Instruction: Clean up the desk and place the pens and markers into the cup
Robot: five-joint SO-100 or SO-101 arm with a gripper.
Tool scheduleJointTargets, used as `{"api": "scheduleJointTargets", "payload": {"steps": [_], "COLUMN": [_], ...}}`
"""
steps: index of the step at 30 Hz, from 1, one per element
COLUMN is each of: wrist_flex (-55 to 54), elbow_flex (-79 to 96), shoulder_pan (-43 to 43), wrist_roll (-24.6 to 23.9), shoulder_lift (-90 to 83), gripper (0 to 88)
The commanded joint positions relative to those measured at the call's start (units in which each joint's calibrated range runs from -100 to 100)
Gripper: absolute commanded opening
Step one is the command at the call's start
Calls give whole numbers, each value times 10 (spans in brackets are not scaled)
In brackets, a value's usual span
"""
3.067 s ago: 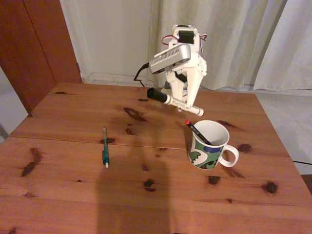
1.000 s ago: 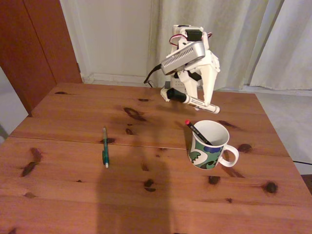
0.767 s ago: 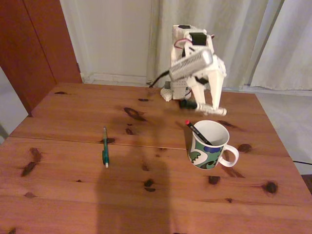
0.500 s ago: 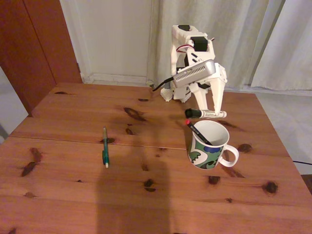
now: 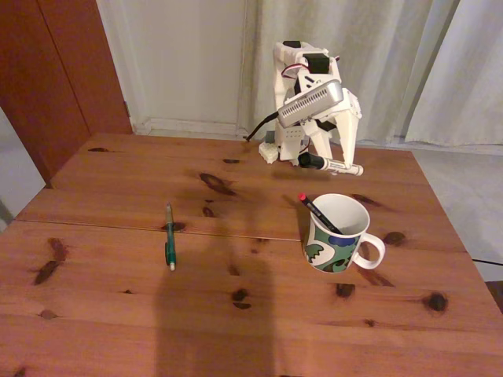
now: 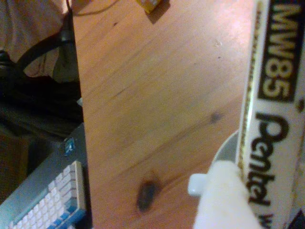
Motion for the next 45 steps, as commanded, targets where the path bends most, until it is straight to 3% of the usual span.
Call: {"api": "scheduleJointTargets", "payload": {"steps": [1, 4, 18, 26, 31, 36, 41, 45], "wrist_flex": [-20, -24, -122, -163, -163, -163, -165, -229], "elbow_flex": [17, 43, 52, 52, 57, 88, 115, 132], "shoulder_pan": [-2, -2, 5, 19, 23, 19, 16, 16], "wrist_roll": [45, 76, 75, 24, 21, 28, 71, 75], "shoulder_lift": [-24, -23, -22, -20, -20, -21, -22, -21], "gripper": [7, 7, 7, 7, 7, 7, 7, 7]}}
